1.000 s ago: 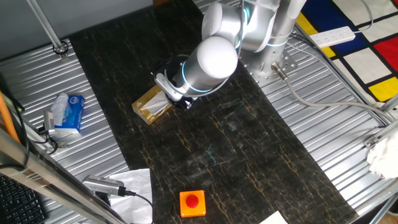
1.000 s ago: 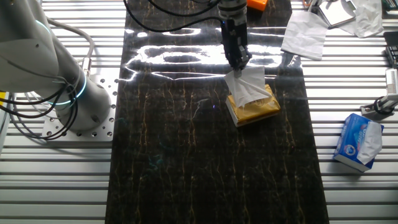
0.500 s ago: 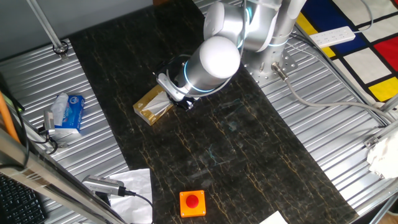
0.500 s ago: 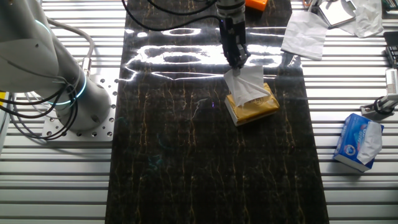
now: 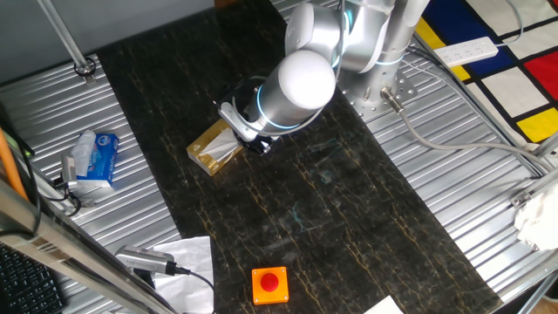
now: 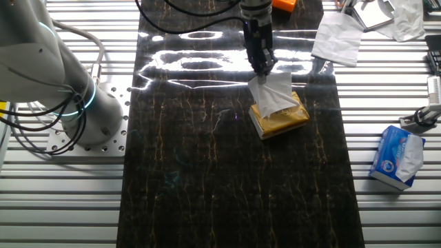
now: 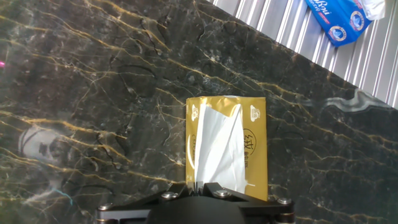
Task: Pull out a napkin
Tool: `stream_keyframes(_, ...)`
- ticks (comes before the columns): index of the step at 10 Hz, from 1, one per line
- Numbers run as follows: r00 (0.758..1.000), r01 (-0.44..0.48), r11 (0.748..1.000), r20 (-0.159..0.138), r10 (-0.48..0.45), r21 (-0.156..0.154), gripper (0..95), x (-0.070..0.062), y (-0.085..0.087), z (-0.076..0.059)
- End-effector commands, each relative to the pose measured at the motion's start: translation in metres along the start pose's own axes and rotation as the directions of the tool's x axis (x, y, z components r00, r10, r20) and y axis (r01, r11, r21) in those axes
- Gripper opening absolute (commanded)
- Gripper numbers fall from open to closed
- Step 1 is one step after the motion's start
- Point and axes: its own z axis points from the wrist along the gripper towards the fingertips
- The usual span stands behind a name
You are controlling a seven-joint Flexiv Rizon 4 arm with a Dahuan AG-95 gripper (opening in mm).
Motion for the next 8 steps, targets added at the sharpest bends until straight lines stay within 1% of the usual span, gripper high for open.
stream_keyframes(1, 1.0, 0.0, 1.0, -0.003, 0.0, 0.0, 0.0, 0.0009, 0.0001, -0.0003)
stream_keyframes(6, 1.0, 0.008, 1.0, -0.007, -0.008, 0.003, 0.0, 0.001, 0.0002, 0.0003)
stream_keyframes(7, 1.0, 0.007, 1.0, -0.01, -0.007, 0.006, 0.0, 0.001, 0.0002, 0.0003)
stream_keyframes(8, 1.0, 0.009, 1.0, -0.014, -0.009, 0.017, 0.0, 0.001, 0.0002, 0.0003)
